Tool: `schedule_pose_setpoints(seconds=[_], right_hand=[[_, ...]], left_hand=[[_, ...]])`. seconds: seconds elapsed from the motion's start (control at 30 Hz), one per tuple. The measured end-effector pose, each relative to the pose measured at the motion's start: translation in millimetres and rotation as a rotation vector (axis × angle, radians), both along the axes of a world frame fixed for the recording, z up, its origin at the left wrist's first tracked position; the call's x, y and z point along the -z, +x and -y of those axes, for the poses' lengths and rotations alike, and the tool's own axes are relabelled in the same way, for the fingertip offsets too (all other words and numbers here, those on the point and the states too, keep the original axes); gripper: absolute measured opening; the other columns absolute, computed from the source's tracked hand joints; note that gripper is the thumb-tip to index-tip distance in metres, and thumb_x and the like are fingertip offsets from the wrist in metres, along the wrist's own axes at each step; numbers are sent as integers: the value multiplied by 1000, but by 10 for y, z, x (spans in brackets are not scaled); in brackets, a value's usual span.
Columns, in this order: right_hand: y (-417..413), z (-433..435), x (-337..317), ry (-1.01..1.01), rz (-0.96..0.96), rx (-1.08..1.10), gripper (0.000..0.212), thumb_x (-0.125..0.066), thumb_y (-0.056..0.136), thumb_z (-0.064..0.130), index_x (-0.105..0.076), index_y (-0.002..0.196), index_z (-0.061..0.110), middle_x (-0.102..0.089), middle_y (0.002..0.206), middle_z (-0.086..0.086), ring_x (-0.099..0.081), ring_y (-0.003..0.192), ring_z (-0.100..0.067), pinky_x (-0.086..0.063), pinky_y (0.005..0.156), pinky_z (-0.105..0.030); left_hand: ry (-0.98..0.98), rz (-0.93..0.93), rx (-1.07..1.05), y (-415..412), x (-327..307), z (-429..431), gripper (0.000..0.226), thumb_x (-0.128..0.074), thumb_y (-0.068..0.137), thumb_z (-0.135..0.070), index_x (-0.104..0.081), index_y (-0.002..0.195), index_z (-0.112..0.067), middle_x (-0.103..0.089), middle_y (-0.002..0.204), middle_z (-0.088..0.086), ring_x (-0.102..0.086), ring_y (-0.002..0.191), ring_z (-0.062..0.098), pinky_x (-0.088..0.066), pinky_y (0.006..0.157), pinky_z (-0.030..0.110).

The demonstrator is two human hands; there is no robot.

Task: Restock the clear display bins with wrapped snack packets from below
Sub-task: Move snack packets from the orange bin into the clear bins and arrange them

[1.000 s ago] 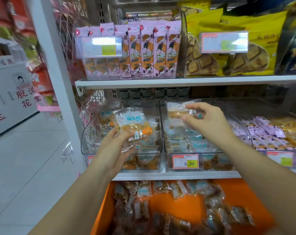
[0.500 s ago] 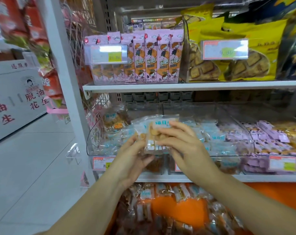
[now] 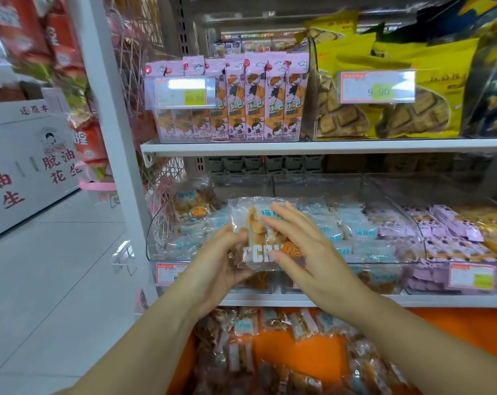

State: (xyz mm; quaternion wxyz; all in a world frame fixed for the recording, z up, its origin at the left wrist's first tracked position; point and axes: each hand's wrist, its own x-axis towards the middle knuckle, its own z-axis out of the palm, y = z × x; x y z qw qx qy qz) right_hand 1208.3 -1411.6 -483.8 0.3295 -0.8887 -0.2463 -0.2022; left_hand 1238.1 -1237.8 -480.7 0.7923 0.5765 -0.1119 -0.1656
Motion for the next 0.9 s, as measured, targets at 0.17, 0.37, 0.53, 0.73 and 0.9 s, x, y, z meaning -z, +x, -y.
schedule_pose_setpoints(seconds=[0.17,0.37,0.53,0.73,0.9], right_hand=[[-49,-105,4,10,-41,-16,46,-34,96,41,-19,139,44,-3,152,29,9,140,10,6,105,0],[-38,-144,-183,283,-169,-38,50,-47,93,45,-20,134,56,-2,152,32,0,141,9,-11,118,-29],[239,-213,-344,493,-715,-41,118,-82,63,26,-3,150,36,-38,147,-4,-46,128,-15,-40,106,-37],[549,-553,-204,741,-812,-180,60,-72,68,-6,-52,122,13,-66,113,-15,-67,99,-24,-56,84,-33],[847,-713,-242,824,-708,-153,37,-67,72,-10,-63,105,7,-70,101,-12,-67,91,-21,-54,86,-32]], left_hand=[[107,91,-18,-52,-14,10,54,-74,73,-27,-53,121,-13,-69,113,5,-68,99,19,-55,85,37],[166,147,-72,7,-45,-154,58,-70,66,-20,-55,122,-22,-70,109,0,-67,96,13,-50,94,45],[236,201,-57,66,10,-438,59,-76,61,-24,-57,117,-29,-69,110,3,-64,103,29,-46,93,56],[206,279,-61,263,67,-650,54,-75,71,-14,-57,118,-34,-70,111,-1,-64,106,20,-49,91,43],[360,433,-173,594,21,-711,59,-69,86,-21,-44,139,-32,-63,125,-11,-59,113,4,-45,102,35]])
